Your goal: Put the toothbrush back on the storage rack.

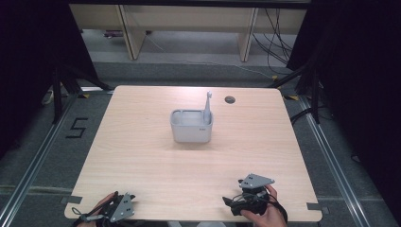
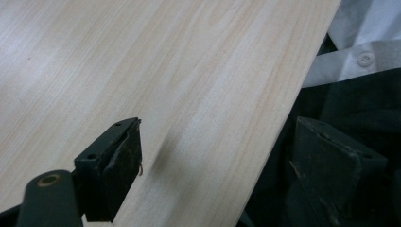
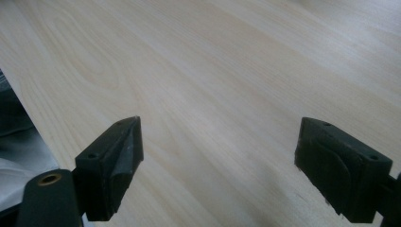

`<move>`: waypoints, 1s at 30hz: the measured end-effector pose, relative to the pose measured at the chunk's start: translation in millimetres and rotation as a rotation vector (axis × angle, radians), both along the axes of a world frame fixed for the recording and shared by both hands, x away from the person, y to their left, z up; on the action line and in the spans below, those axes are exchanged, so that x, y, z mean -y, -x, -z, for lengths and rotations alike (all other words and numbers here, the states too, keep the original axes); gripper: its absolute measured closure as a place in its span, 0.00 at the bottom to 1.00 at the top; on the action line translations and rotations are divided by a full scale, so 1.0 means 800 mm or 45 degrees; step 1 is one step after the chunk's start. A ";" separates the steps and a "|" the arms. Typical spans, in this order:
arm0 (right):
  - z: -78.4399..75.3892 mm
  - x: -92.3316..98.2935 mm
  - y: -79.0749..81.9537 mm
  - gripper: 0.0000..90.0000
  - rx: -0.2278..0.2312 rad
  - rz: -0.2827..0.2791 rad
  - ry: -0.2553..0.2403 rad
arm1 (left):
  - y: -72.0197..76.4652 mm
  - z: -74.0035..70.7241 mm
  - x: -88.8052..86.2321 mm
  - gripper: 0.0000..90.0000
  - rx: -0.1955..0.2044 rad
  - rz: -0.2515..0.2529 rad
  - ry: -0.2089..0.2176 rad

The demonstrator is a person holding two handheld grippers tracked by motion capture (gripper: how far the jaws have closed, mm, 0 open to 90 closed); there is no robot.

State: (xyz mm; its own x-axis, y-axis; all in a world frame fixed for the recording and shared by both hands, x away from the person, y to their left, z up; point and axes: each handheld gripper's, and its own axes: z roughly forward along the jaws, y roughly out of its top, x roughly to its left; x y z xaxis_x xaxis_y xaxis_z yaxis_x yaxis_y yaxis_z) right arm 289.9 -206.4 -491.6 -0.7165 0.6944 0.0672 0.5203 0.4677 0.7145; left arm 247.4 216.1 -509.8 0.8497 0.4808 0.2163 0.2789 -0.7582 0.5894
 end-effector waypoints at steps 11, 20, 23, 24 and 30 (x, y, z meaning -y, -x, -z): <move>0.005 0.005 0.008 0.18 0.014 -0.022 0.022 | 0.000 -0.001 -0.001 0.18 -0.012 0.011 0.003; 0.006 0.004 0.011 0.18 -0.026 0.011 0.042 | 0.001 -0.001 -0.001 0.18 -0.015 0.017 0.000; 0.007 0.003 0.011 0.18 -0.028 0.014 0.041 | 0.001 -0.001 -0.001 0.18 -0.018 0.013 0.005; 0.007 0.002 0.011 0.18 -0.028 0.013 0.042 | 0.001 -0.001 -0.001 0.18 -0.011 0.010 0.001; 0.007 0.003 0.011 0.18 -0.028 0.012 0.039 | 0.001 -0.001 0.000 0.18 -0.011 0.008 0.004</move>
